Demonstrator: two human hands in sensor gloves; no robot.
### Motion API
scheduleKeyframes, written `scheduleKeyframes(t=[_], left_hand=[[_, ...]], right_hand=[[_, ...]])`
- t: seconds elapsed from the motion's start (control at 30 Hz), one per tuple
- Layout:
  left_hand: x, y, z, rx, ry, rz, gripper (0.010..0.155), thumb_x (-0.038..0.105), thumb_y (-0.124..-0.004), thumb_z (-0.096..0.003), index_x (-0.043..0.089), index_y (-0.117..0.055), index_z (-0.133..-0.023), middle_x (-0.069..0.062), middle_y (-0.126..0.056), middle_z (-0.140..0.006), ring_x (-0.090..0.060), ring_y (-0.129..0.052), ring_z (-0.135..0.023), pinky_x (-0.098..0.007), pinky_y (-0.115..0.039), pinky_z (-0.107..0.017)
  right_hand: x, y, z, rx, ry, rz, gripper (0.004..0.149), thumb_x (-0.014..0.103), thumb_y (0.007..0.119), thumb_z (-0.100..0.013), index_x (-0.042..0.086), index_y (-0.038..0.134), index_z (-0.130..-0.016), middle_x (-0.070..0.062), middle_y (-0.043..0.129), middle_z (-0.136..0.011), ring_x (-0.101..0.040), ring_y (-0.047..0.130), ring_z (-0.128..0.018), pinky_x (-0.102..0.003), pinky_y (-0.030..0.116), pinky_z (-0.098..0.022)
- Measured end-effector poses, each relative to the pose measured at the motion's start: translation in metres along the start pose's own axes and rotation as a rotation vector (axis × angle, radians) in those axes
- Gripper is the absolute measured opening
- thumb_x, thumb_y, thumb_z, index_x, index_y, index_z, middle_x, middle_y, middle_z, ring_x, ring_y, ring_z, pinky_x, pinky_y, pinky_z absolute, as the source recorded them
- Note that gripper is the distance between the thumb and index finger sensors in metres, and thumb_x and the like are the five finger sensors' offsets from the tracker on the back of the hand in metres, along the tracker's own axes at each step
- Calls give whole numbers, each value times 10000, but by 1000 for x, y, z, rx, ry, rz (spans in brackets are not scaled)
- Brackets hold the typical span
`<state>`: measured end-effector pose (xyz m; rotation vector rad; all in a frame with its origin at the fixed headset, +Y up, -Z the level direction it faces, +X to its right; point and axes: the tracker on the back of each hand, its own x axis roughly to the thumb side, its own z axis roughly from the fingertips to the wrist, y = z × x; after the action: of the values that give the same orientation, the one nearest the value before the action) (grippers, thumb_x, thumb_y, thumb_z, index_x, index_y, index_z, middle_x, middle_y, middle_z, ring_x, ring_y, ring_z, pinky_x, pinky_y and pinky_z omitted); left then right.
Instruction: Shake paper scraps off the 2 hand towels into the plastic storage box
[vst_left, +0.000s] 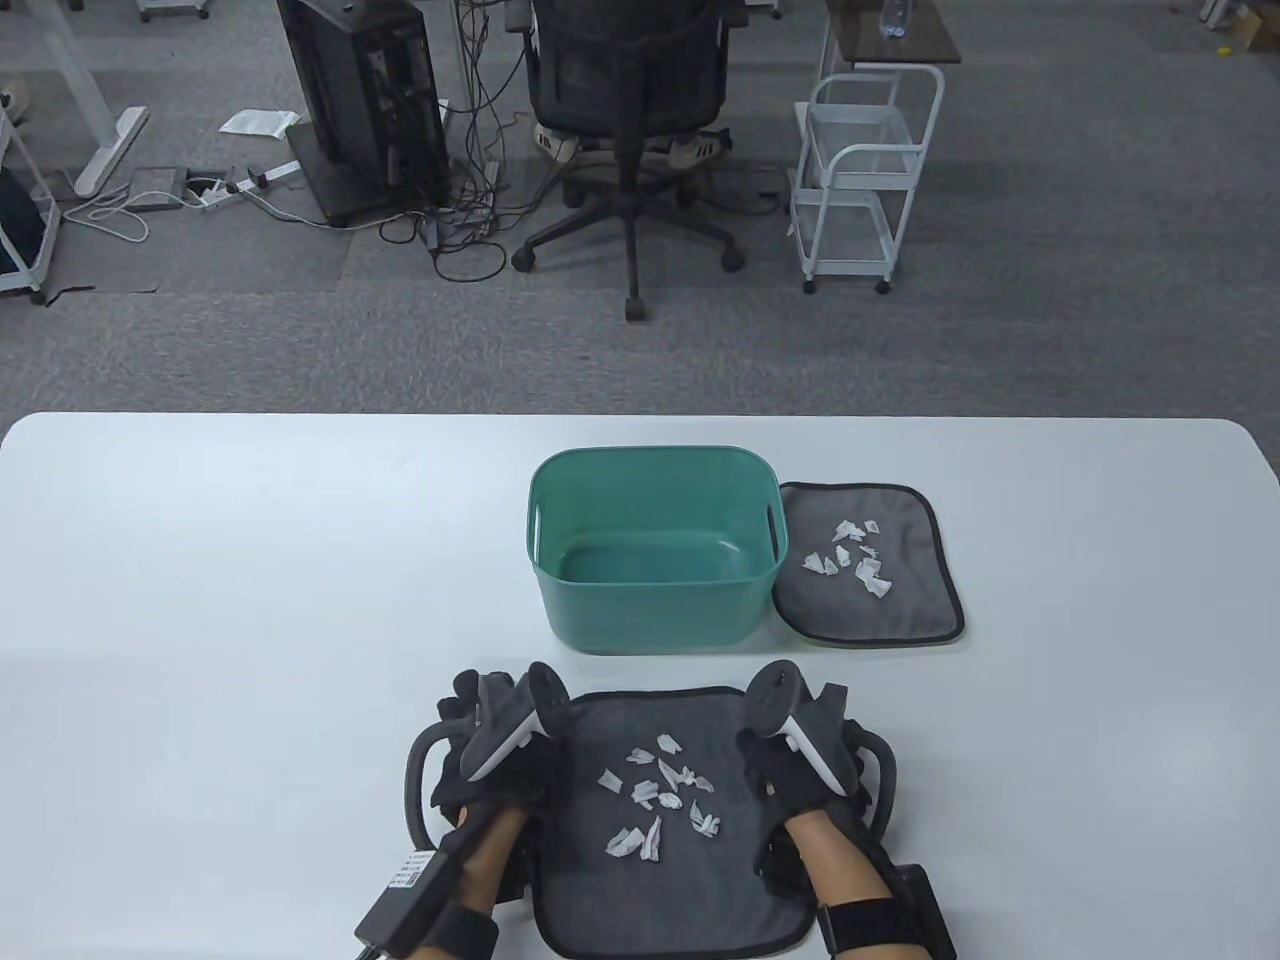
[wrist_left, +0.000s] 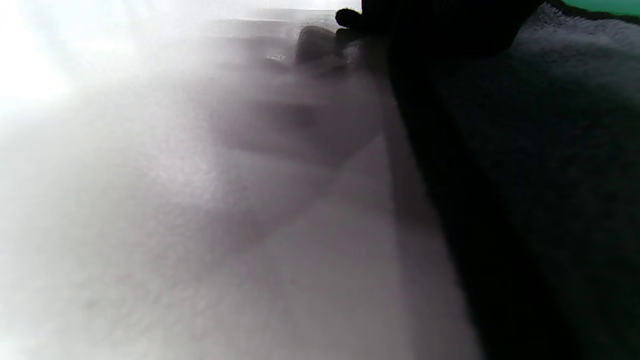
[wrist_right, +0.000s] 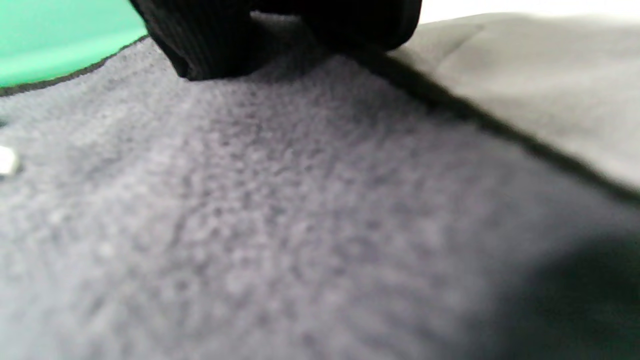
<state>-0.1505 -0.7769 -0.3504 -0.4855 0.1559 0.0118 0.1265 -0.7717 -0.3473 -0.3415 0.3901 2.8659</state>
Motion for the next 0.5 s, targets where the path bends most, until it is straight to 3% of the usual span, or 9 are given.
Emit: scheduleKeyframes(t=[0.17,0.37,0.5], left_hand=[[0,-1,-2,-6,-27,17,429,537,-591,-600,399,-487,-992,30,-338,-1186,-313,-180,-1157,-454,-251,-884],[1,3,1,-12,-68,62,397,497,-568,-596,356,-558,-968,26,-406,-1174,-308,-259,-1169,-471,-270,-881],[6,16,11,19,-118,118,398,474,-581,-590,330,-598,-960,21,-611,-1098,-319,-440,-1158,-503,-330,-873]], right_hand=[[-3,-2,1,14,-19,-68,405,366,824,-570,179,749,-921,-72,775,-875,-352,725,-740,-657,438,-742],[-8,-11,3,7,-37,-161,387,354,813,-556,158,807,-890,-95,838,-869,-399,776,-759,-671,486,-707],[-10,-16,8,-28,-54,-158,390,343,827,-540,133,822,-868,-122,916,-792,-376,899,-652,-642,604,-663]])
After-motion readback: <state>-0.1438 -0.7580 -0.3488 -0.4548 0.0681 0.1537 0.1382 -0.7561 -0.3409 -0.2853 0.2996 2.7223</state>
